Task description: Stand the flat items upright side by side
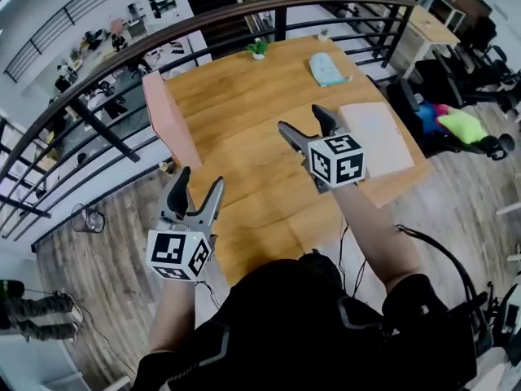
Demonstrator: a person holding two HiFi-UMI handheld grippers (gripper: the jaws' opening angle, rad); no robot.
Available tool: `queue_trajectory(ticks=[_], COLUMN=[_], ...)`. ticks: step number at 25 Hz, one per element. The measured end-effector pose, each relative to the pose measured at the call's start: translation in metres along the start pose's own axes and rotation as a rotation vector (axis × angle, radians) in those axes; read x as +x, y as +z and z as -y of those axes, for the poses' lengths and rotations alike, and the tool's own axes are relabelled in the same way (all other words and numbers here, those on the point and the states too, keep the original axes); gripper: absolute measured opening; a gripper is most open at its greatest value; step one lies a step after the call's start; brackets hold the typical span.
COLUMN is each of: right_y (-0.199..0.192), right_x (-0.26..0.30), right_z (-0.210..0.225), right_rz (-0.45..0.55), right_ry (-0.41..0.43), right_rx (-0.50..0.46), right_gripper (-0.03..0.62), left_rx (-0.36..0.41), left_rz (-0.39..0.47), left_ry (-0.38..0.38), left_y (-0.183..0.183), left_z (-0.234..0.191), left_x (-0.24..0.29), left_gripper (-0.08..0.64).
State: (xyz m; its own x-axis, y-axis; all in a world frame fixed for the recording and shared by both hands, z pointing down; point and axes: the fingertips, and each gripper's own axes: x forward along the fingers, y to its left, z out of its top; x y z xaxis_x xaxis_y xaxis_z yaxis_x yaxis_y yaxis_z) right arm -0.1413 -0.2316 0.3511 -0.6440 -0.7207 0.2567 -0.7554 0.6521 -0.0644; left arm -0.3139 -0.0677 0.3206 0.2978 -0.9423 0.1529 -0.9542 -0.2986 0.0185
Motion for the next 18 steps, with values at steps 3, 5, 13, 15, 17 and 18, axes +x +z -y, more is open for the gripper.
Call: queue_trajectory(ticks=[3,5,13,15,17,18], right_y=[-0.007,-0.011,-0.039,-0.045,-0.052,-0.055], right_x=[-0.036,-0.060,-0.154,-0.175,-0.196,-0.207], right_z=[0.041,0.065,0.165,0.191,0.217,0.231], right_rz=[0.003,0.005,-0.028,-0.042,-0.044,-0.039], right_ry=[-0.082,-0.128,-0.295,-0.331,-0.367,-0.384], right_rx=[0.042,0.052,0.065,0.078,0.106,0.126], right_gripper=[0.376,0.376,0.376,0.376,0.376,0.376], left_rx=[-0.002,-0.011,0.002,0.005,-0.003,-0.001], left_rz=[0.002,0.003,-0.041,-0.056,-0.075,-0.085], left_ry=[-0.081,-0.126,-0.306,-0.321,-0.338,-0.351], left_y=[0.003,0.003,-0.007,-0.007,-0.010,-0.013], left_z=[0.026,0.042,0.124,0.142,0.158,0.167], left_x=[0.024,0.039,0.098,0.110,0.122,0.128], left_gripper=[0.310,0.310,0.310,0.310,0.310,0.310])
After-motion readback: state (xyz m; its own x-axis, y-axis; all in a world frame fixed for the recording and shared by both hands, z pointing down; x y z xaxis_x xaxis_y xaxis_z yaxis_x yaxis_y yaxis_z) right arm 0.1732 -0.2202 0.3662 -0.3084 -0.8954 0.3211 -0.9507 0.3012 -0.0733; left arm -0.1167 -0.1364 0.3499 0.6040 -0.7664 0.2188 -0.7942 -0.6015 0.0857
